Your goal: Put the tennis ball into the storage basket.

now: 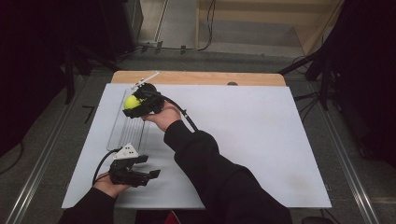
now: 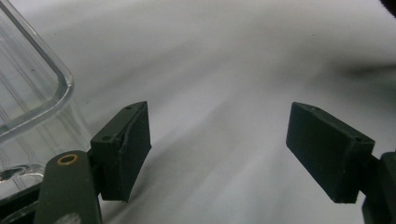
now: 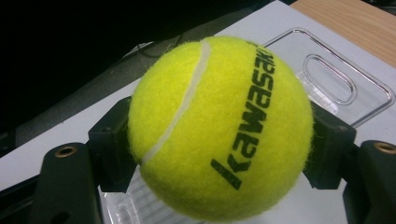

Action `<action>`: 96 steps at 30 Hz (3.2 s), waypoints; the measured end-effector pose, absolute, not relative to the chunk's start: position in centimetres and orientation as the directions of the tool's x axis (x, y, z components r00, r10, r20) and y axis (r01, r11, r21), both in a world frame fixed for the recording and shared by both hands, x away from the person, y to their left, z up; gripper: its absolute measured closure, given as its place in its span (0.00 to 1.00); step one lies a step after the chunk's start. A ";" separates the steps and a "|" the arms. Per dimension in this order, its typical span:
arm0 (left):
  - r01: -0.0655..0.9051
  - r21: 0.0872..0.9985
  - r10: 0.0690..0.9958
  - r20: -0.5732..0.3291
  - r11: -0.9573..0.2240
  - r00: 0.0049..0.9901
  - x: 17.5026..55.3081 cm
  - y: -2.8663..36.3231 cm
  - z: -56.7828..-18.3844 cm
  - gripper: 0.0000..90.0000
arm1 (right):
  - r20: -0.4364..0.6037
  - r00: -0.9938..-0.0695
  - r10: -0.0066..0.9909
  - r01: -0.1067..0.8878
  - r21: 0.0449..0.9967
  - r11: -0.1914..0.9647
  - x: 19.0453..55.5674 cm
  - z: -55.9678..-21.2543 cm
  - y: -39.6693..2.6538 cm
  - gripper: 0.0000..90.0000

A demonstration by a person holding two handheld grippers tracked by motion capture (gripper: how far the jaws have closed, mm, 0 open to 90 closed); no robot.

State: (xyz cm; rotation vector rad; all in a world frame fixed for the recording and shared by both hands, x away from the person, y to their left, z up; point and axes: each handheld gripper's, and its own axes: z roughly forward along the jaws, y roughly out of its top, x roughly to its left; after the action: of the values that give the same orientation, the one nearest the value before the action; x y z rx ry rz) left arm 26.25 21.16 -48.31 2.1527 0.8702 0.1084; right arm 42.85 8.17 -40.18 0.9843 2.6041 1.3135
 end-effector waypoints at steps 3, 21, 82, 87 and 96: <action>0.549 0.706 0.616 -0.201 -0.447 0.761 26.2 21.2 -48.3 0.25 | 0.217 -0.793 0.569 0.515 0.739 0.435 43.1 -40.3 8.7 0.27; 0.547 0.704 0.614 -0.199 -0.453 0.764 26.2 21.2 -48.3 0.25 | 0.234 -0.787 0.571 0.533 0.724 0.438 43.2 -42.3 10.0 0.27; 0.551 0.700 0.617 -0.199 -0.454 0.761 26.3 21.1 -48.3 0.25 | 0.276 -0.783 0.557 0.560 0.701 0.441 41.7 -42.3 4.6 0.19; 0.552 0.699 0.619 -0.197 -0.455 0.760 26.3 21.1 -48.4 0.25 | 0.279 -0.785 0.553 0.561 0.698 0.445 41.1 -42.1 3.6 0.19; 0.553 0.697 0.620 -0.196 -0.457 0.760 26.4 21.1 -48.4 0.25 | 0.277 -0.789 0.549 0.558 0.695 0.452 40.2 -42.0 1.8 0.20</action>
State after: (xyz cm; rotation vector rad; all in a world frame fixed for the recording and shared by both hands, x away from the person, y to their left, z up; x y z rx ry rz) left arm 26.36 21.09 -48.39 2.1657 0.8736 0.1091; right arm 40.19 1.78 -42.03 1.0243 2.6873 1.2941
